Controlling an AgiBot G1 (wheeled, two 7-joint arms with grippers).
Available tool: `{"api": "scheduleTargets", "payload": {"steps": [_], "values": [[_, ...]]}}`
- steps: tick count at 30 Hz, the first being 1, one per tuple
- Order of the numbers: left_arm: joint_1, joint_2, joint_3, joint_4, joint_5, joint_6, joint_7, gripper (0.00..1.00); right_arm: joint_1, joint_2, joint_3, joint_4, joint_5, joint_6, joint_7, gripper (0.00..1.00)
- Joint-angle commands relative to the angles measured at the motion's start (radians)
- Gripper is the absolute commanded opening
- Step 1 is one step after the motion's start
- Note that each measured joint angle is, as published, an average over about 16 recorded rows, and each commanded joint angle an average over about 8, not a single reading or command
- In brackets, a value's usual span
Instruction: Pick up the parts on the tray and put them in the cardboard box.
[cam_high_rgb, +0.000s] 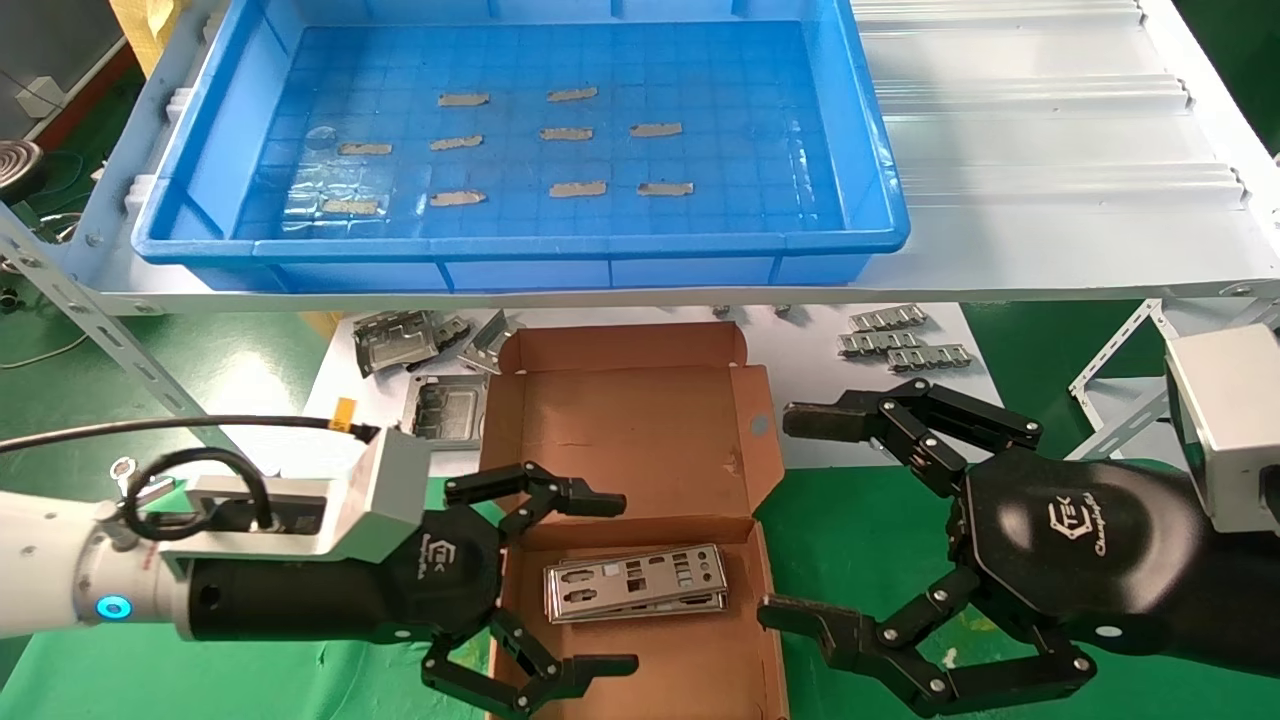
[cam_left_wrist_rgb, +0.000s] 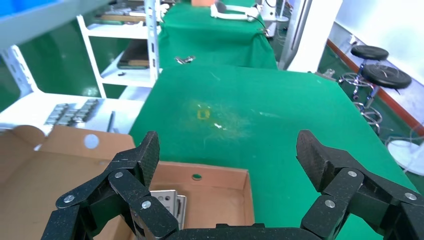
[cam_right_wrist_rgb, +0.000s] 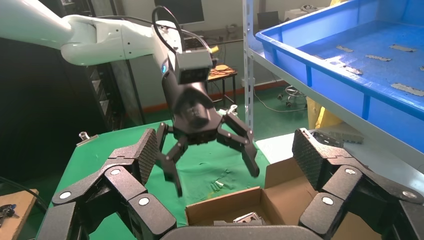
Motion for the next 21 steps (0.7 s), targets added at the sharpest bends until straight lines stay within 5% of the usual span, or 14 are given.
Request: {"api": "scheduleTargets", "payload": {"steps": [1, 21], "values": [[0.009, -0.013, -0.014, -0.016, -0.009, 0.000, -0.011, 1.00, 0.000, 0.000, 0.000, 0.000, 0.000, 0.000, 0.000, 1.00], [0.104, -0.138, -0.158, -0.181, -0.099, 0.003, -0.119, 1.00, 0.000, 0.000, 0.000, 0.000, 0.000, 0.000, 0.000, 1.00]]}}
